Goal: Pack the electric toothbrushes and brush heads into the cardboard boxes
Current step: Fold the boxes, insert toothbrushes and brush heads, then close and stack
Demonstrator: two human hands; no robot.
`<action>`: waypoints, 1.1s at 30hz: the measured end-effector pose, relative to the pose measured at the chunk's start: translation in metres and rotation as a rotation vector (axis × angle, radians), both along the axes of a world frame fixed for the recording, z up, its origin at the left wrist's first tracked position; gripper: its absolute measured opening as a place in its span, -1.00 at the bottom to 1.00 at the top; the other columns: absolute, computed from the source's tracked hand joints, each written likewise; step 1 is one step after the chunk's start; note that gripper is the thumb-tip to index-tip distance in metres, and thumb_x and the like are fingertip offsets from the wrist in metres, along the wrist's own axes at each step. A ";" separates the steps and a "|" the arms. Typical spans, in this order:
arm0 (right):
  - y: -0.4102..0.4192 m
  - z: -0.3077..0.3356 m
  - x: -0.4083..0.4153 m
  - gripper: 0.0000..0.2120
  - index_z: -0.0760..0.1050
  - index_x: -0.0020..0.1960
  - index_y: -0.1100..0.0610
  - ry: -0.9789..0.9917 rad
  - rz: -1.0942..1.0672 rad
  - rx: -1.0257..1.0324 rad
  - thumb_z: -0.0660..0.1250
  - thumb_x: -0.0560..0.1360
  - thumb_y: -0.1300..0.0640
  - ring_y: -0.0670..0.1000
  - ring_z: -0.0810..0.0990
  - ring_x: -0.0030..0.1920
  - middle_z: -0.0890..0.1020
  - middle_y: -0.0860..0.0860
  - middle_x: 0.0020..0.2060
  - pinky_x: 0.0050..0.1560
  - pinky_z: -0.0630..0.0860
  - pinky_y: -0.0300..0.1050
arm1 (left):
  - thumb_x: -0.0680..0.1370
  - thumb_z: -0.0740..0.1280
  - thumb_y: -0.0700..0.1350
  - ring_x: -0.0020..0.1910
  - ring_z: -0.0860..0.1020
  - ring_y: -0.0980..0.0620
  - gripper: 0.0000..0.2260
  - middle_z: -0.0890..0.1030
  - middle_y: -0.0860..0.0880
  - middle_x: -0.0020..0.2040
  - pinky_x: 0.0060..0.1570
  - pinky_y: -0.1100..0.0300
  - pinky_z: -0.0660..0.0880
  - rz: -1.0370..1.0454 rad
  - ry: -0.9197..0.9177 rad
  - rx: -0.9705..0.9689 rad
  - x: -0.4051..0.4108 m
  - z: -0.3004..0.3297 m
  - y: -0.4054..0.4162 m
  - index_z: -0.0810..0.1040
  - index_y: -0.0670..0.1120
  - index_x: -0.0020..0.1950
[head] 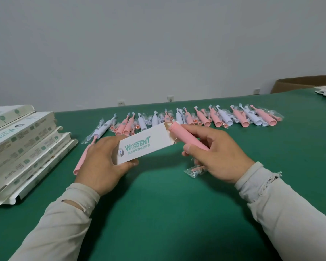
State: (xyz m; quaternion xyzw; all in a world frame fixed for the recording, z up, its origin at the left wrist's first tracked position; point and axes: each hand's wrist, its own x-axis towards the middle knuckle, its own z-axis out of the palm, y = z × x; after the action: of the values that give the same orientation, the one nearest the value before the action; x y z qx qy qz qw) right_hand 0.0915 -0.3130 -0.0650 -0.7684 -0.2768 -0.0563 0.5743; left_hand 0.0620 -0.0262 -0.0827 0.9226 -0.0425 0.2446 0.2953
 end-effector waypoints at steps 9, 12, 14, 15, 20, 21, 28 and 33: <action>-0.002 0.016 -0.010 -0.70 0.46 0.31 -0.22 -0.421 -0.122 -0.896 0.29 0.59 -0.03 -0.06 0.54 -0.03 0.54 -0.19 0.00 -0.03 0.49 -0.07 | 0.33 0.60 -0.06 0.31 0.40 -0.20 -0.38 0.47 -0.06 0.39 0.30 -0.17 0.38 0.107 -0.088 0.358 -0.006 0.004 -0.006 0.51 0.09 0.36; 0.003 0.021 -0.013 -0.80 0.38 0.12 -0.14 -0.469 -0.254 -0.852 0.32 0.55 -0.13 -0.04 0.53 -0.16 0.56 -0.18 -0.12 -0.14 0.45 -0.09 | 0.33 0.59 -0.11 0.33 0.37 -0.20 -0.36 0.45 -0.07 0.42 0.32 -0.16 0.34 0.108 -0.085 0.370 -0.005 0.005 -0.008 0.49 0.07 0.39; 0.000 0.021 -0.012 -0.75 0.37 0.08 -0.13 -0.469 -0.337 -0.817 0.31 0.52 -0.22 -0.04 0.52 -0.21 0.55 -0.18 -0.17 -0.19 0.38 -0.10 | 0.33 0.58 -0.13 0.32 0.36 -0.21 -0.35 0.44 -0.07 0.42 0.33 -0.14 0.33 0.123 -0.075 0.346 -0.004 0.004 -0.006 0.49 0.07 0.39; -0.003 0.021 -0.011 -0.74 0.40 0.09 -0.13 -0.460 -0.350 -0.801 0.30 0.51 -0.24 -0.04 0.52 -0.20 0.56 -0.18 -0.17 -0.20 0.35 -0.11 | 0.33 0.57 -0.13 0.33 0.36 -0.21 -0.35 0.44 -0.06 0.43 0.33 -0.15 0.33 0.128 -0.071 0.344 -0.004 0.004 -0.004 0.48 0.07 0.39; -0.008 0.020 -0.013 -0.76 0.54 0.11 -0.11 -0.321 -0.304 -0.675 0.35 0.50 -0.18 -0.11 0.56 -0.16 0.60 -0.20 -0.22 -0.17 0.45 -0.13 | 0.36 0.57 -0.06 0.32 0.37 -0.19 -0.36 0.45 -0.04 0.41 0.33 -0.15 0.34 0.106 -0.050 0.337 -0.002 0.001 -0.002 0.47 0.09 0.41; -0.008 0.020 -0.013 -0.78 0.56 0.11 -0.11 -0.294 -0.291 -0.647 0.36 0.51 -0.15 -0.12 0.57 -0.17 0.60 -0.19 -0.22 -0.14 0.49 -0.11 | 0.36 0.57 -0.05 0.32 0.37 -0.19 -0.37 0.45 -0.04 0.40 0.33 -0.14 0.33 0.105 -0.051 0.328 -0.001 0.000 -0.001 0.47 0.09 0.40; -0.007 0.024 -0.015 -0.67 0.50 0.27 -0.15 -0.352 -0.244 -0.870 0.28 0.53 0.06 -0.05 0.53 0.00 0.60 -0.17 0.00 0.07 0.52 -0.04 | 0.29 0.60 -0.14 0.32 0.37 -0.23 -0.34 0.45 -0.06 0.41 0.30 -0.18 0.36 0.137 -0.073 0.363 -0.002 0.001 -0.001 0.51 0.08 0.37; -0.014 0.027 -0.015 -0.63 0.48 0.35 -0.20 -0.363 -0.227 -0.944 0.28 0.57 0.04 -0.04 0.51 0.05 0.54 -0.15 0.01 0.10 0.48 -0.06 | 0.31 0.59 -0.11 0.33 0.37 -0.24 -0.35 0.45 -0.07 0.42 0.30 -0.19 0.37 0.157 -0.065 0.380 -0.002 0.002 0.000 0.50 0.09 0.37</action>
State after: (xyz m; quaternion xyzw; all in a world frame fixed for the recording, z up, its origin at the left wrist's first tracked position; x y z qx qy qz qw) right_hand 0.0764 -0.3266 -0.0384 -0.9468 -0.2820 -0.1198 0.0982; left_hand 0.0597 -0.0260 -0.0806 0.9538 -0.0255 0.2840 0.0946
